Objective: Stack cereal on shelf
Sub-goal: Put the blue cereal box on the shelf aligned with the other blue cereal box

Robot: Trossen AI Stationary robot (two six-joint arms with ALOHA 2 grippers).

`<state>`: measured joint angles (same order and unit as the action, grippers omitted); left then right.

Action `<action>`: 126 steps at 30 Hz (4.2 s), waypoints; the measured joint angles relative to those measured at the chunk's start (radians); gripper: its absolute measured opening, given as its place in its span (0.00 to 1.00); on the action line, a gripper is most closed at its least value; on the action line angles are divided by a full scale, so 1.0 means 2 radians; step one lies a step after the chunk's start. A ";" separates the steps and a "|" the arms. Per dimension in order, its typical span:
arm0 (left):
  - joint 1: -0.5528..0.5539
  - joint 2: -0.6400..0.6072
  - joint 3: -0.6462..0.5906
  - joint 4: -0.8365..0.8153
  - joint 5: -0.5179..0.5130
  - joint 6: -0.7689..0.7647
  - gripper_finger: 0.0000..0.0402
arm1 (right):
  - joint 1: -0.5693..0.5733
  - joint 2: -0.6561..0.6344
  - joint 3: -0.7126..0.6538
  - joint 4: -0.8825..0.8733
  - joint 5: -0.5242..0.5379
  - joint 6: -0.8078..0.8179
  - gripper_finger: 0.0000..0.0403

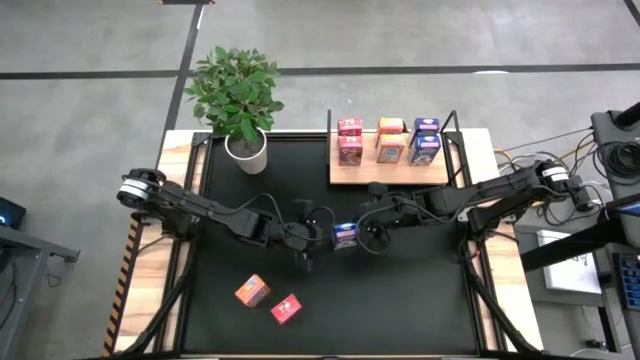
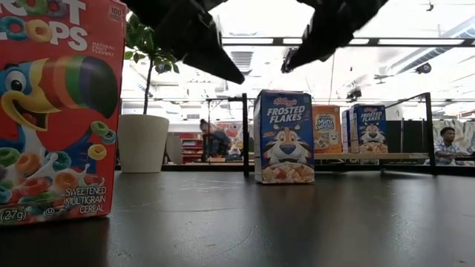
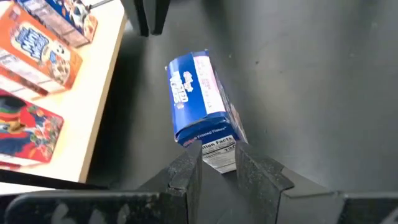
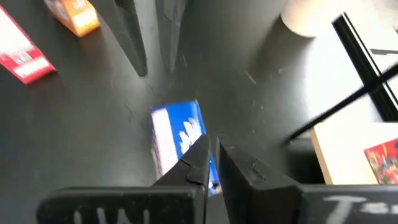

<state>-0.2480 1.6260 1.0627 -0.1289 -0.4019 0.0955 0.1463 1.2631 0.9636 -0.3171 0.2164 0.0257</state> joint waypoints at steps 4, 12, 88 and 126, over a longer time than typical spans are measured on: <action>-0.002 -0.021 -0.010 0.001 0.000 0.016 0.20 | 0.000 0.000 0.009 0.001 -0.008 0.006 0.16; -0.002 -0.078 -0.046 0.029 -0.005 0.032 0.20 | 0.000 0.001 -0.006 0.010 -0.011 0.013 0.48; -0.002 -0.119 -0.073 0.042 -0.017 0.062 0.20 | -0.321 -0.198 -0.068 -0.279 0.045 -0.058 0.41; -0.002 -0.119 -0.073 0.051 -0.017 0.067 0.20 | -0.346 -0.202 -0.021 -0.302 0.049 -0.051 0.58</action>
<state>-0.2516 1.3880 0.9157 -0.0277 -0.4362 0.2293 -0.5467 0.8597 0.9213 -0.9205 0.3148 -0.0762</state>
